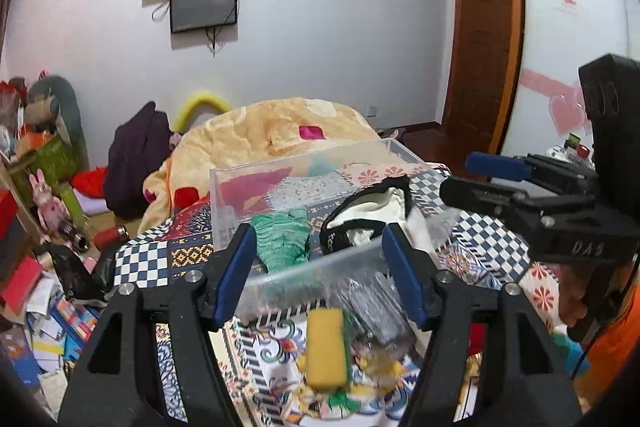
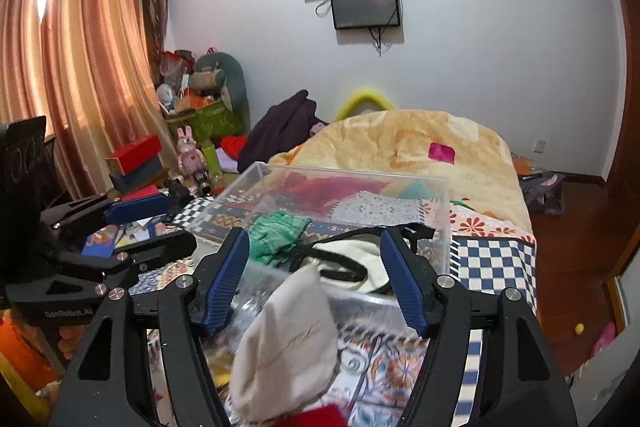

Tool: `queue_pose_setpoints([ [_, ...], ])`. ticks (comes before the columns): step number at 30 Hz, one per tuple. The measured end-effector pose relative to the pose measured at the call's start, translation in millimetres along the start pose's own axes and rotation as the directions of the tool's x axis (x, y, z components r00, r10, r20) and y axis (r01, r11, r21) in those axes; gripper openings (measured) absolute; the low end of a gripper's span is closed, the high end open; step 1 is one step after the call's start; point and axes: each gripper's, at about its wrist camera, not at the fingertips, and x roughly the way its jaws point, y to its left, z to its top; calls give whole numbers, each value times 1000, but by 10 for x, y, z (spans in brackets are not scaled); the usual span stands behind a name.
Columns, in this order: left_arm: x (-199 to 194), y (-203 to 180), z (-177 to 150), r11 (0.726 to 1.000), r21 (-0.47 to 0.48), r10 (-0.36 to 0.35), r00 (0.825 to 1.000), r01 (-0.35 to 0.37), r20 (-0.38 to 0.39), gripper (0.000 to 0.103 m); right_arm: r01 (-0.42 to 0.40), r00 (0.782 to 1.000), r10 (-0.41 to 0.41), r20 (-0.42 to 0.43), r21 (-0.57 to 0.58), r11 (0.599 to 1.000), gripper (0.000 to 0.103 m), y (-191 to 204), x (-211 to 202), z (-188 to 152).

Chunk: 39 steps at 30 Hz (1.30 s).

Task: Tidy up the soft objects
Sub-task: 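Open the left tool to drop the glove while the right tool releases the black bag into the box, then grasp the yellow sponge with the left tool while the right tool grasps the white cloth bag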

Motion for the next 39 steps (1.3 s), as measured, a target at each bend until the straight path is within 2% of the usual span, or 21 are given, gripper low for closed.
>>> queue_pose_setpoints([
  [1, -47, -16, -32, 1000, -3, 2, 1000, -2, 13, 71, 4, 1000, -4, 5, -1, 1000, 66, 9, -25, -5],
  [3, -131, -29, -97, 999, -31, 7, 999, -6, 39, 73, 1, 1000, -1, 16, 4, 1000, 76, 35, -82, -68],
  [4, -163, -36, -131, 999, -45, -1, 999, 3, 53, 74, 9, 1000, -9, 22, 6, 1000, 84, 36, -96, -102],
  [5, -188, -48, -165, 998, -57, -9, 998, 13, 60, 75, 19, 999, -20, 30, 8, 1000, 86, 38, -114, -147],
  [10, -203, -105, -330, 997, -71, -18, 998, 22, 56, 76, 14, 1000, -14, -3, 6, 1000, 86, 62, -72, -356],
  [13, -136, -96, -426, 995, -87, -51, 999, 52, 20, 85, 0, 999, 1, -34, 20, 1000, 86, 46, 32, -445],
  [15, -101, -77, -499, 992, -111, -54, 999, 55, 10, 87, -2, 998, 5, -62, 39, 999, 86, 5, 136, -499],
  [18, 9, -22, -585, 992, -123, -35, 999, 32, -26, 87, 19, 994, -13, -106, 56, 998, 86, -35, 260, -594],
  [25, 175, 35, -793, 989, -149, -10, 997, -2, -80, 86, -9, 983, 27, -184, 96, 995, 86, -69, 414, -747],
  [28, 198, 31, -828, 990, -143, -4, 996, -9, -88, 77, -17, 980, 36, -197, 97, 995, 86, -61, 432, -774],
  [30, 222, 29, -840, 989, -145, -15, 995, 1, -95, 70, -40, 976, 62, -211, 107, 994, 82, -52, 445, -793],
  [35, 244, 21, -856, 989, -147, -39, 994, 24, -102, 48, -84, 966, 110, -233, 119, 989, 54, 0, 475, -826],
  [36, 240, 20, -857, 989, -144, -40, 994, 25, -101, 45, -93, 965, 120, -235, 123, 988, 51, 3, 479, -832],
  [39, 216, -10, -861, 991, -129, -48, 994, 35, -96, 36, -107, 965, 130, -227, 111, 988, 35, 40, 455, -831],
])
